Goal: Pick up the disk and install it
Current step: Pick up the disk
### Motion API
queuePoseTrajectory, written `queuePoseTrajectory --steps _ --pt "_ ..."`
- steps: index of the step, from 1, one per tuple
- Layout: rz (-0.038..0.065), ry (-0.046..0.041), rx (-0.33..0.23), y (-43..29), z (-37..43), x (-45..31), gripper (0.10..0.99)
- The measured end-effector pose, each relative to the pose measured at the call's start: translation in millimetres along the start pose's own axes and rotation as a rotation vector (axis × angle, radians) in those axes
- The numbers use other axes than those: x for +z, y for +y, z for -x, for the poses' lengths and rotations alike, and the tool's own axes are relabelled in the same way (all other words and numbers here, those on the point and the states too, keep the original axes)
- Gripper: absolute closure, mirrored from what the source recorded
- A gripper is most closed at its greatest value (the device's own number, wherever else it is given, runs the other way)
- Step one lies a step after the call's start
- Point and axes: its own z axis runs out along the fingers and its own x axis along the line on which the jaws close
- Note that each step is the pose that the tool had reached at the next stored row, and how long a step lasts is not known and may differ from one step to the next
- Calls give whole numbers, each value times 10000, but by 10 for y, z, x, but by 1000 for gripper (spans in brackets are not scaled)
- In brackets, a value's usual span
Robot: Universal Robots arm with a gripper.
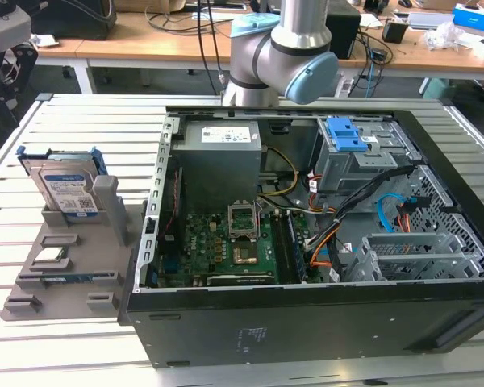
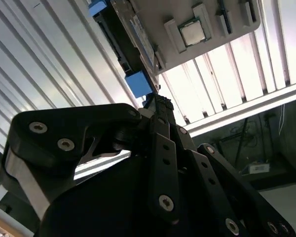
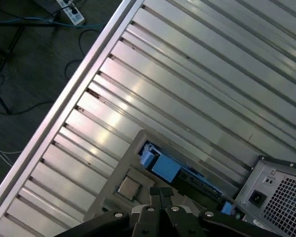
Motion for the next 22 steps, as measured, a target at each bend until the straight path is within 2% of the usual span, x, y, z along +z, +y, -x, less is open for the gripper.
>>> queuePoseTrajectory --steps 14,16,22 --pt "53 103 -2281 0 0 0 980" --pt "64 123 -2748 0 0 0 980" --pt "82 158 -3522 0 0 0 980"
